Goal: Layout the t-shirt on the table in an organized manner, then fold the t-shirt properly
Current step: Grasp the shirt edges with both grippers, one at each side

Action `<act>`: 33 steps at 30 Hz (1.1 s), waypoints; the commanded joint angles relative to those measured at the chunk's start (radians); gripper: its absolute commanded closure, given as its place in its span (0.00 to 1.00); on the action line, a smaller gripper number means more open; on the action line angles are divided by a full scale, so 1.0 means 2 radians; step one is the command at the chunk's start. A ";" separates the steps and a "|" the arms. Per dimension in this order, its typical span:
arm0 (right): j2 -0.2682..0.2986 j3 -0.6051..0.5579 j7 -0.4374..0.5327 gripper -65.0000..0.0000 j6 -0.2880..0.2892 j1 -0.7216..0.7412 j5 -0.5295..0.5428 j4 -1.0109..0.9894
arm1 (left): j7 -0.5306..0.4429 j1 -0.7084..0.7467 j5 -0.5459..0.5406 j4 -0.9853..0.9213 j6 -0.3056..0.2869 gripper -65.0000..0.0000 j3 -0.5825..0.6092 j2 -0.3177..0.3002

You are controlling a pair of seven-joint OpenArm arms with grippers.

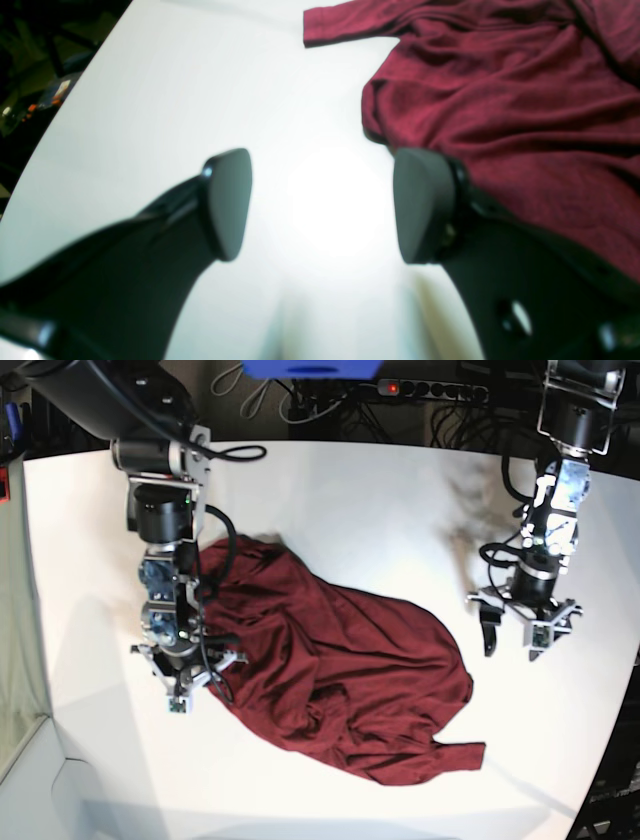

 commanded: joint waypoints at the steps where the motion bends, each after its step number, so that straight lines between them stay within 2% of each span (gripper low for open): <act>1: -0.003 -0.001 0.008 0.60 -0.001 0.016 0.002 0.009 | -0.014 -0.011 0.001 0.007 0.004 0.34 -0.005 -0.008; 5: -0.005 0.000 0.008 0.61 -0.001 0.028 0.002 0.013 | -0.014 -0.012 -0.001 0.008 0.004 0.34 -0.014 -0.008; 9: -0.007 -0.001 0.008 0.61 -0.001 0.027 0.002 0.038 | -0.014 -0.015 -0.001 0.008 0.003 0.34 -0.070 0.007; 12: -0.014 -0.001 0.008 0.61 0.000 0.030 0.002 0.036 | -0.013 -0.035 0.002 0.005 0.001 0.34 -0.092 0.022; 20: -0.023 -0.020 0.009 0.61 0.000 0.022 0.002 0.033 | -0.011 -0.065 0.002 0.002 0.001 0.34 -0.091 0.026; 24: -0.023 -0.020 0.011 0.61 0.000 0.023 0.002 0.006 | 0.028 -0.079 0.002 0.002 0.001 0.34 -0.093 0.036; 28: -0.020 -0.020 0.055 0.61 -0.001 0.021 0.001 -0.022 | 0.040 -0.081 0.002 -0.009 0.001 0.34 -0.092 0.038; 33: -0.017 -0.018 0.060 0.61 -0.001 0.019 0.001 -0.020 | 0.039 -0.091 0.002 -0.026 0.001 0.34 -0.092 0.043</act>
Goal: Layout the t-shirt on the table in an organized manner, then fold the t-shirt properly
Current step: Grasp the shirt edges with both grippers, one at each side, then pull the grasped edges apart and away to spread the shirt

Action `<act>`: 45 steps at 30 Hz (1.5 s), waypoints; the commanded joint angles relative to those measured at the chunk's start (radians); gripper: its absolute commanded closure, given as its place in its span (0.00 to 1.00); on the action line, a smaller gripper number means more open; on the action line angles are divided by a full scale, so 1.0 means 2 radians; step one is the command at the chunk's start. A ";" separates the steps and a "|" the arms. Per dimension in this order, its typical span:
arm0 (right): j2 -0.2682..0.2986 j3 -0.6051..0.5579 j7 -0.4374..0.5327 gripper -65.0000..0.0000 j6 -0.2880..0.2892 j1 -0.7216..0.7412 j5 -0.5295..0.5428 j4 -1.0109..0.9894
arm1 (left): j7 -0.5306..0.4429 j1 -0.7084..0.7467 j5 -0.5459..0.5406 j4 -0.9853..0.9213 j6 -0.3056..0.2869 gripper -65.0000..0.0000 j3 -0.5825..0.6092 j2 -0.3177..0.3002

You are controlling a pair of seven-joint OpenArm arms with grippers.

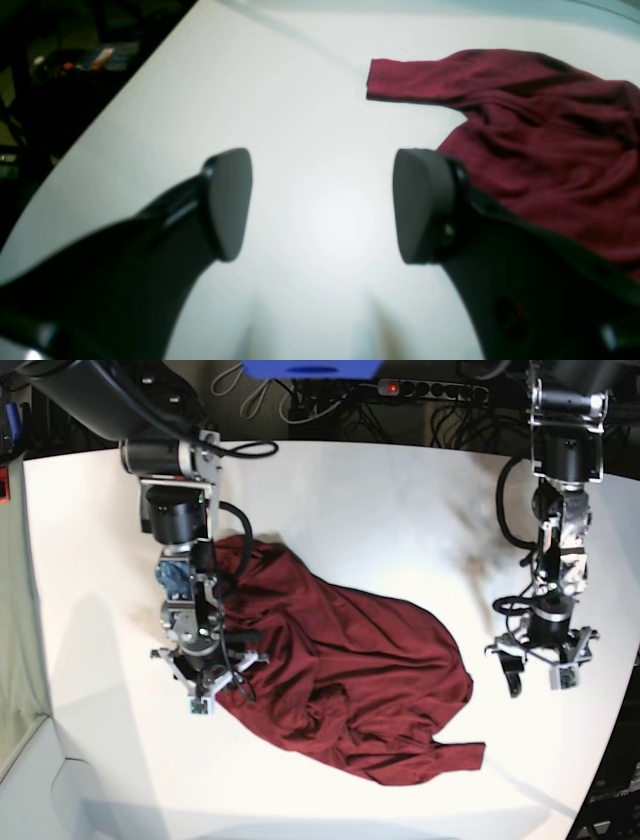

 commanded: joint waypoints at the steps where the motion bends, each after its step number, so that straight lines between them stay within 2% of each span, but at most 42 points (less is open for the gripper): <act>1: 0.003 0.001 0.008 0.61 -0.001 0.014 0.000 0.009 | -0.018 -0.019 0.000 0.005 0.001 0.34 -0.002 0.000; 7: 0.005 0.001 0.009 0.61 -0.001 0.018 0.000 0.009 | -0.015 -0.059 0.000 -0.018 0.000 0.34 0.006 0.018; 13: 0.005 0.001 0.010 0.61 -0.001 0.024 0.000 0.009 | -0.018 -0.126 0.000 -0.125 0.000 0.34 0.058 0.033; 15: 0.005 0.001 0.011 0.61 -0.001 0.024 0.000 0.009 | -0.020 -0.154 0.000 -0.171 0.000 0.34 0.081 0.047; 27: 0.011 0.001 0.011 0.61 -0.001 0.031 0.000 0.007 | -0.160 -0.277 0.000 -0.432 0.000 0.34 0.167 0.104; 31: 0.012 0.001 0.011 0.61 -0.001 0.028 0.000 0.006 | -0.186 -0.282 0.000 -0.469 0.000 0.34 0.178 0.114; 45: 0.012 0.000 0.010 0.61 -0.001 -0.007 0.000 0.009 | -0.184 -0.200 0.000 -0.471 0.000 0.34 0.178 0.097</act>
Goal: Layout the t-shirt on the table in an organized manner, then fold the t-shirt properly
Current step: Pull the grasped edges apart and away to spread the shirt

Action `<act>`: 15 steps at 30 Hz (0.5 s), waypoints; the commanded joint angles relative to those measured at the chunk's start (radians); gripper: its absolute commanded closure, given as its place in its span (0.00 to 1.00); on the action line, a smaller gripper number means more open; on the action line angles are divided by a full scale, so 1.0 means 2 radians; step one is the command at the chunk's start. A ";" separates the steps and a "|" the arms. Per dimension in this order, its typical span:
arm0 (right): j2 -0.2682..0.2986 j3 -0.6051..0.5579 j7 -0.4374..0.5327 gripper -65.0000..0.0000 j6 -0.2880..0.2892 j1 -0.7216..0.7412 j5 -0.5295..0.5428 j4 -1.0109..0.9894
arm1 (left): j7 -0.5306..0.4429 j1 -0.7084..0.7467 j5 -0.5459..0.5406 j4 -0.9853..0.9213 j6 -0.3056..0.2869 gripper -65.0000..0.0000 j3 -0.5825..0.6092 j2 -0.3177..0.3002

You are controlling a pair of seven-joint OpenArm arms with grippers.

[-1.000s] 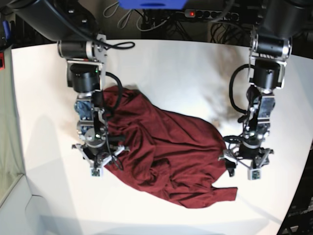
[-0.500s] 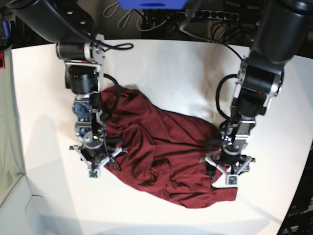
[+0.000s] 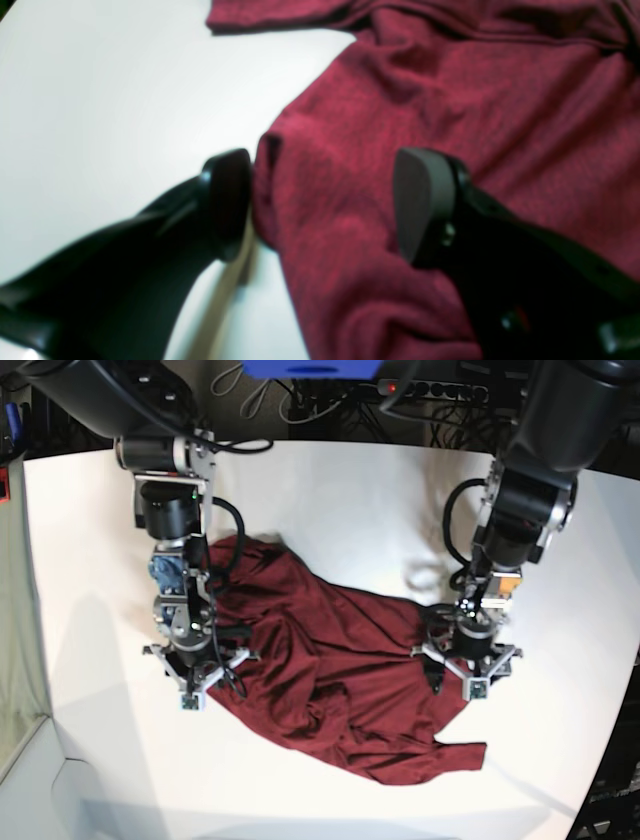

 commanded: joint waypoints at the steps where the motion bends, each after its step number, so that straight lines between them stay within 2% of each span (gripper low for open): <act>1: 0.001 -0.001 -0.005 0.61 -0.001 0.000 -0.002 0.011 | 0.031 0.006 0.005 -0.002 0.006 0.34 0.000 -0.007; 9: -0.001 -0.003 -0.008 0.61 -0.001 -0.092 -0.002 0.145 | 0.055 0.053 0.005 0.010 0.005 0.34 0.000 -0.043; 12: -0.001 -0.003 -0.008 0.61 -0.001 -0.127 -0.002 0.181 | 0.076 0.096 0.005 0.070 0.005 0.34 -0.001 -0.058; 15: -0.001 -0.003 -0.008 0.61 0.000 -0.156 -0.002 0.205 | 0.117 0.150 0.002 0.157 0.007 0.34 -0.004 -0.077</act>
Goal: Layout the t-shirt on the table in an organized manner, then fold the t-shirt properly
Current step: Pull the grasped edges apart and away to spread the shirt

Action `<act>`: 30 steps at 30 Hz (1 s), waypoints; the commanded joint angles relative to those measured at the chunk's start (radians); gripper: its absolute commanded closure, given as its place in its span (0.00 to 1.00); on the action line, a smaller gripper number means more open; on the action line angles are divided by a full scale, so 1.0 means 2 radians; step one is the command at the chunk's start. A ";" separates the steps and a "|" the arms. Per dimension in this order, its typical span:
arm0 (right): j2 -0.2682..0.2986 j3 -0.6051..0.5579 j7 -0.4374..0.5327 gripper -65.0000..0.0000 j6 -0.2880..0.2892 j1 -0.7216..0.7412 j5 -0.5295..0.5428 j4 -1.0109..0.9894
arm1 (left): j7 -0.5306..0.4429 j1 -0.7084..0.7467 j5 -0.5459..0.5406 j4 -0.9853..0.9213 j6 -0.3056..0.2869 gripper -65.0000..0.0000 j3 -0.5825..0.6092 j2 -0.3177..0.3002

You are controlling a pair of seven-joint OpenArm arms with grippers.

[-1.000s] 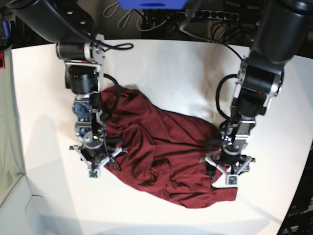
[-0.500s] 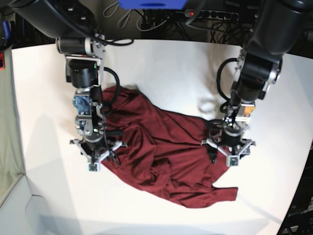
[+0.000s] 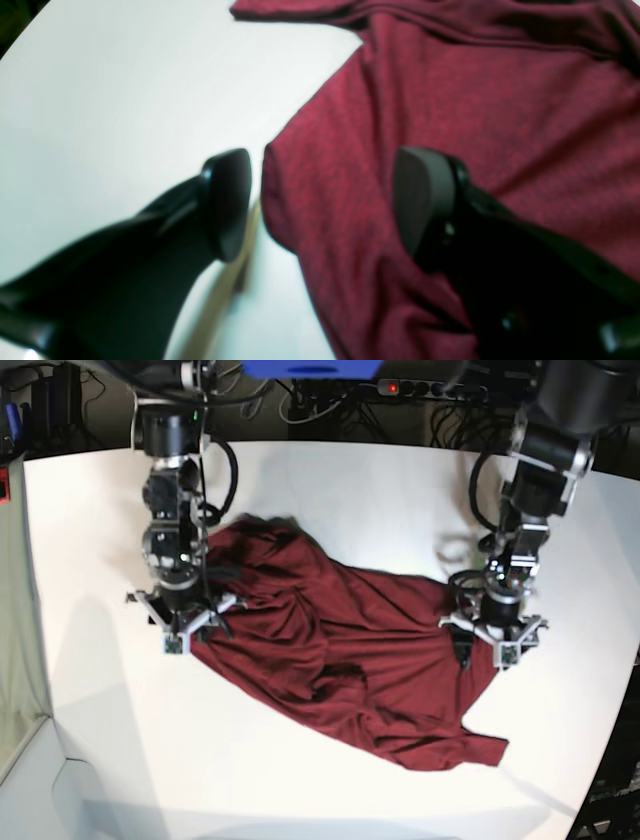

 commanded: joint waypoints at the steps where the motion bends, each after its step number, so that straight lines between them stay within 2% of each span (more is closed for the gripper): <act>1: 0.000 0.000 0.000 0.61 0.000 0.000 -0.002 0.013 | 0.106 0.037 0.022 0.020 0.010 0.34 0.005 -0.010; 5: 0.000 0.000 0.000 0.61 0.000 -0.032 -0.002 0.038 | 0.150 0.116 0.021 0.159 0.011 0.34 0.003 -0.040; 8: 0.000 0.000 0.000 0.61 0.000 -0.055 -0.002 0.059 | 0.172 0.167 0.022 0.229 0.012 0.34 -0.028 -0.058; 13: 0.002 0.000 0.001 0.61 0.000 -0.095 -0.001 0.105 | 0.191 0.244 0.025 0.294 0.007 0.34 -0.134 -0.059; 16: 0.001 0.000 0.001 0.61 0.000 -0.118 -0.001 0.140 | 0.189 0.279 0.025 0.317 0.007 0.34 -0.173 -0.059; 25: -0.013 0.000 -0.001 0.61 0.000 -0.158 -0.001 0.235 | 0.190 0.342 0.022 0.435 0.007 0.34 -0.233 -0.059; 30: -0.015 0.000 -0.001 0.61 0.000 -0.158 -0.001 0.249 | 0.191 0.352 0.021 0.479 0.007 0.34 -0.260 -0.057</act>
